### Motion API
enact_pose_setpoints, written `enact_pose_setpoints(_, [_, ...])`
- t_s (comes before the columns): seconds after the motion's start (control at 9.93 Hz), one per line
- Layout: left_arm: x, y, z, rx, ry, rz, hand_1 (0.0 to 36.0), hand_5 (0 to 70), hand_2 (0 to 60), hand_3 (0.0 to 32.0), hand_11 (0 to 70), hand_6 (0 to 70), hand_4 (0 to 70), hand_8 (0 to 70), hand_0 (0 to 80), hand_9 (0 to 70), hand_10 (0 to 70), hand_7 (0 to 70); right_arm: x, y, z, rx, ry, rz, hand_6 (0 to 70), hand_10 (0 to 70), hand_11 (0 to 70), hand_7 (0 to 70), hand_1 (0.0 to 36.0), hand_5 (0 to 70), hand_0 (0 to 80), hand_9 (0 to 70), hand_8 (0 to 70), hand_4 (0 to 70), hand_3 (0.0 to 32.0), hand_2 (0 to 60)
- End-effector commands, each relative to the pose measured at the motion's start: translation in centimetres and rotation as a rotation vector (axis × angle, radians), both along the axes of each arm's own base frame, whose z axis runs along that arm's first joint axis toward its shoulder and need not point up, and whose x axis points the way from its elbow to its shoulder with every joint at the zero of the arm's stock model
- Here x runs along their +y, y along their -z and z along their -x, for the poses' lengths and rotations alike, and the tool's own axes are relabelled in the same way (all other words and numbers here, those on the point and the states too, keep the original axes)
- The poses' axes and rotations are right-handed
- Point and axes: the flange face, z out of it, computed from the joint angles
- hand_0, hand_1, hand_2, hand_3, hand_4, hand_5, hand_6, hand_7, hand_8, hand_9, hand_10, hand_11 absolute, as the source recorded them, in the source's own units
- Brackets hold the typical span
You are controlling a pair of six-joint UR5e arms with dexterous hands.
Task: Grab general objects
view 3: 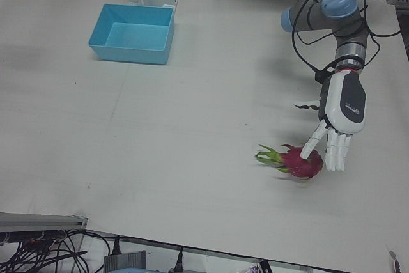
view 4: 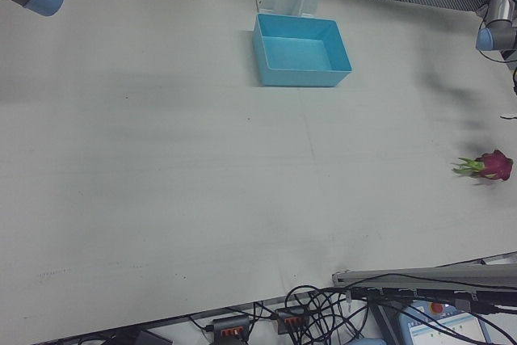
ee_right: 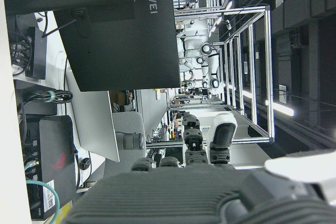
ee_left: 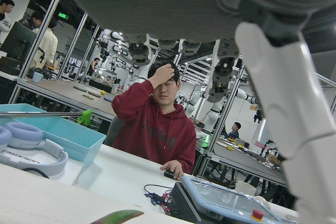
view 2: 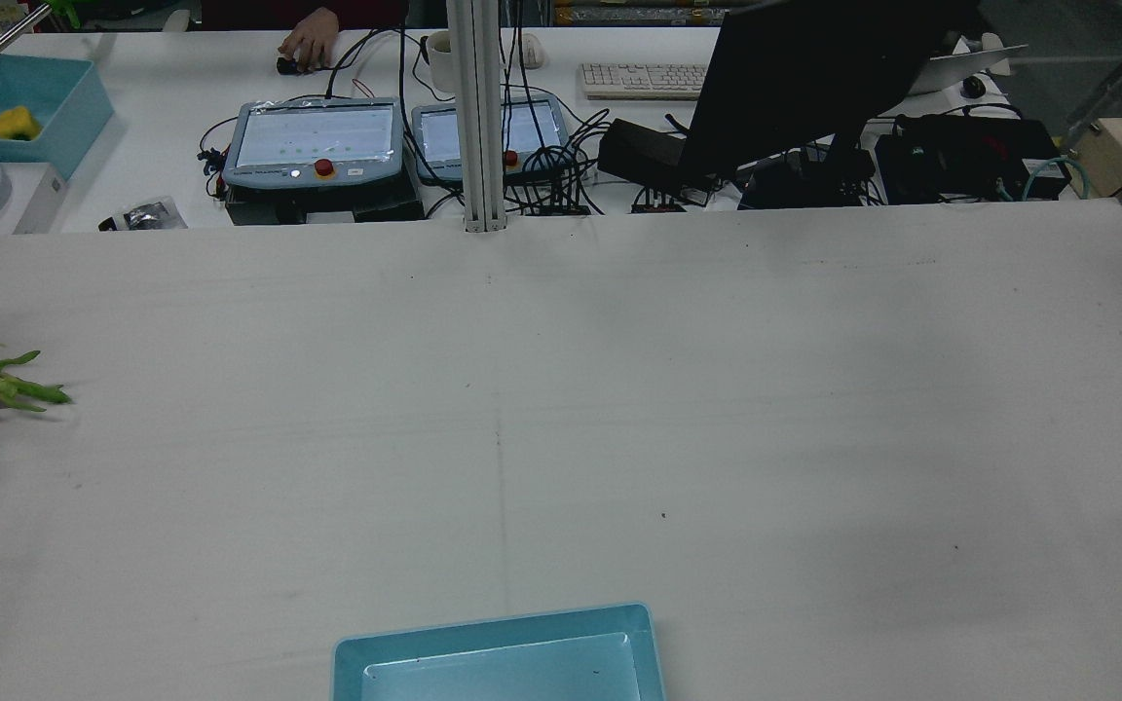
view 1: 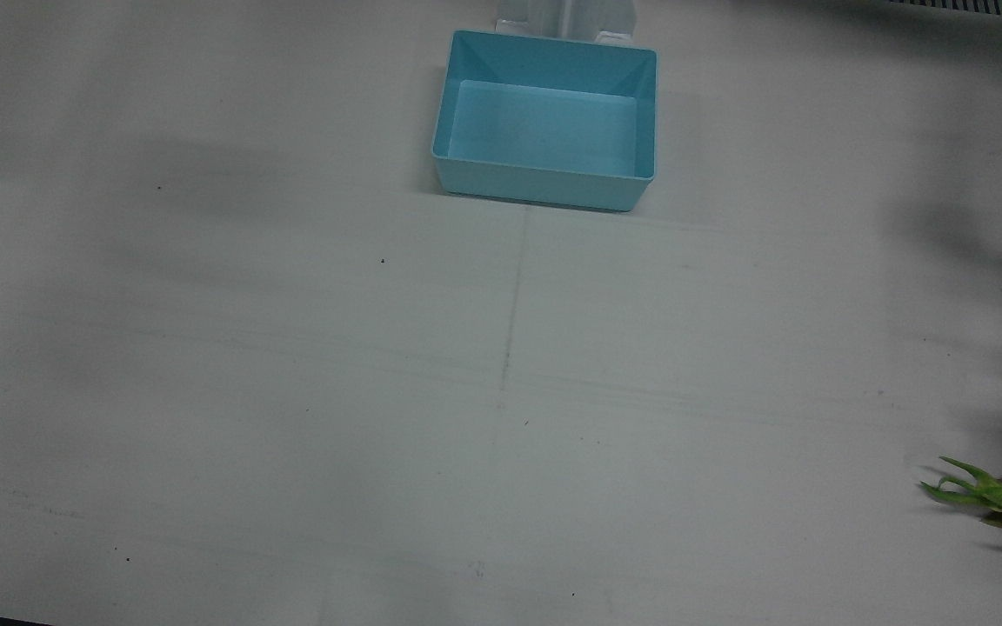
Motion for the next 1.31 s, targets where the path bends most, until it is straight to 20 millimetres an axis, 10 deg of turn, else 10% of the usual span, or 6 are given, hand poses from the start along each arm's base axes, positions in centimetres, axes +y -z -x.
enact_pose_setpoints(0.0, [0.4,-0.6,-2.1,-0.112,0.058,0.011,18.1,0.0,0.0,0.0,0.0,0.0,18.4,0.0,68.5,0.1,0.0,7.7,0.0,0.0,0.0,0.0,0.0,-0.001,0.0,0.0,0.0,0.0,0.0,0.0,0.0,0.0,0.0,0.0,0.0,0.0])
enact_pose_setpoints(0.2, [1.2,-0.4,-7.3,-0.173,0.031,0.042,19.4,0.0,0.0,0.0,0.0,0.0,1.0,0.0,70.0,0.0,0.0,6.2,0.0,0.0,0.0,0.0,0.0,0.0,0.0,0.0,0.0,0.0,0.0,0.0,0.0,0.0,0.0,0.0,0.0,0.0])
enact_pose_setpoints(0.4, [0.3,1.6,-10.9,-0.197,0.042,0.08,20.5,0.0,0.0,0.0,0.0,0.0,0.0,0.0,68.5,0.0,0.0,6.8,0.0,0.0,0.0,0.0,0.0,0.0,0.0,0.0,0.0,0.0,0.0,0.0,0.0,0.0,0.0,0.0,0.0,0.0])
enact_pose_setpoints(1.21, [-1.0,-1.7,-11.8,-0.283,0.041,0.204,17.5,0.0,0.0,0.0,0.0,0.0,0.0,0.0,58.4,0.0,0.0,3.4,0.0,0.0,0.0,0.0,0.0,0.0,0.0,0.0,0.0,0.0,0.0,0.0,0.0,0.0,0.0,0.0,0.0,0.0])
